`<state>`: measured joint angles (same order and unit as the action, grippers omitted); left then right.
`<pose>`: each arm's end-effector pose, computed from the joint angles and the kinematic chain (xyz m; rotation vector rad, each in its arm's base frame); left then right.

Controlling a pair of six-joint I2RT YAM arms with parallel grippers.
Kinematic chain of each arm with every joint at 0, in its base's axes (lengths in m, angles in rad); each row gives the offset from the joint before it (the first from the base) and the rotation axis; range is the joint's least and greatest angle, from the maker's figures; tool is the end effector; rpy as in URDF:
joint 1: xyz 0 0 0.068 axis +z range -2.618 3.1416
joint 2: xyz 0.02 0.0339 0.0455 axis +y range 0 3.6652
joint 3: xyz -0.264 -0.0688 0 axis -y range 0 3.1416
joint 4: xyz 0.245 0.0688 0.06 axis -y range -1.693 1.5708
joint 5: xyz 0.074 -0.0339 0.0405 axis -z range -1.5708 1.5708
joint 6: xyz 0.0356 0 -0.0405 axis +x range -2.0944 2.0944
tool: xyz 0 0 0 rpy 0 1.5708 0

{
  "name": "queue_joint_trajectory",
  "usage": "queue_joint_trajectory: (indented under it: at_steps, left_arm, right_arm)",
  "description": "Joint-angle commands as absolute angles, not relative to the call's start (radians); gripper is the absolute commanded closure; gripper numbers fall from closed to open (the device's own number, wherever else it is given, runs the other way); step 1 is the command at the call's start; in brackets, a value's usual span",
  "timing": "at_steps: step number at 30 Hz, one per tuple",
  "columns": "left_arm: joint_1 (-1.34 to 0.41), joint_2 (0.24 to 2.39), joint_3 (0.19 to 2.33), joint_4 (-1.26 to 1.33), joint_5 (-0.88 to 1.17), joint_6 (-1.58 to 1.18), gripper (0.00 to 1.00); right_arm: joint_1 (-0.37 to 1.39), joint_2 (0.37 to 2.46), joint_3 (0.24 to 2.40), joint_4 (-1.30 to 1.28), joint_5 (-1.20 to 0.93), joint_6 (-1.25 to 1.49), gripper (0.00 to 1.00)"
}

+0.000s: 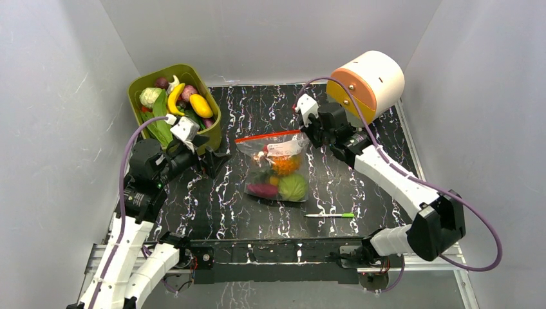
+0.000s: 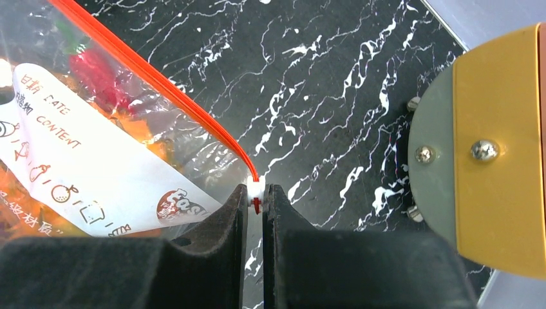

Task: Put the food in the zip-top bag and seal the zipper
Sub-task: Place the zipper food storage bag at the center of the board, then reset both arms

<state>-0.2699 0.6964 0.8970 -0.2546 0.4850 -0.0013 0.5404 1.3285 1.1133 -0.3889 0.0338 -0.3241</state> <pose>0.1411 -0.0562 0.3848 0.5890 1.5437 -0.6003 0.2570 0.1528 0.3138 -0.8939 1.9837 0.0867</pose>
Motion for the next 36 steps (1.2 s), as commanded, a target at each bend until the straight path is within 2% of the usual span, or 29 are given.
queue_joint_trajectory:
  at_steps: [1, 3, 5, 8, 12, 14, 17, 18, 20, 31, 36]
  left_arm:
    - [-0.273, 0.681, 0.874, -0.206, 0.434, -0.068, 0.02]
    - [-0.273, 0.68, 0.863, -0.197, 0.396, -0.115, 0.02]
    - [-0.273, 0.678, 0.853, -0.195, 0.325, -0.185, 0.02]
    - [-0.274, 0.681, 0.848, -0.203, 0.257, -0.26, 0.02]
    - [-0.273, 0.709, 0.865, -0.227, 0.296, -0.243, 0.02]
    - [-0.273, 0.722, 0.869, -0.223, 0.288, -0.252, 0.02]
    - [-0.274, 0.742, 0.878, -0.222, 0.245, -0.303, 0.02]
    - [-0.274, 0.748, 0.881, -0.221, 0.232, -0.321, 0.02]
    - [-0.273, 0.759, 0.891, -0.222, 0.208, -0.356, 0.02]
    - [-0.28, 0.812, 1.014, -0.289, 0.161, -0.448, 0.02]
    - [-0.282, 0.826, 1.054, -0.276, 0.255, -0.459, 0.02]
  right_arm:
    - [0.516, 1.364, 1.206, -0.268, -0.015, -0.351, 1.0]
    - [0.513, 1.38, 1.22, -0.269, -0.011, -0.344, 1.0]
    - [0.512, 1.383, 1.229, -0.272, -0.015, -0.333, 0.95]
    - [0.512, 1.36, 1.221, -0.278, -0.046, -0.304, 0.74]
    - [0.512, 1.3, 1.192, -0.285, -0.098, -0.222, 0.49]
    - [0.512, 1.264, 1.172, -0.287, -0.131, -0.2, 0.32]
    - [0.512, 1.209, 1.149, -0.299, -0.145, -0.151, 0.17]
    - [0.512, 1.192, 1.146, -0.308, -0.143, -0.135, 0.04]
    - [0.512, 1.159, 1.139, -0.329, -0.115, -0.085, 0.02]
    - [0.512, 1.017, 1.186, -0.557, 0.087, 0.269, 0.02]
    - [0.512, 0.926, 1.154, -0.539, 0.097, 0.405, 0.02]
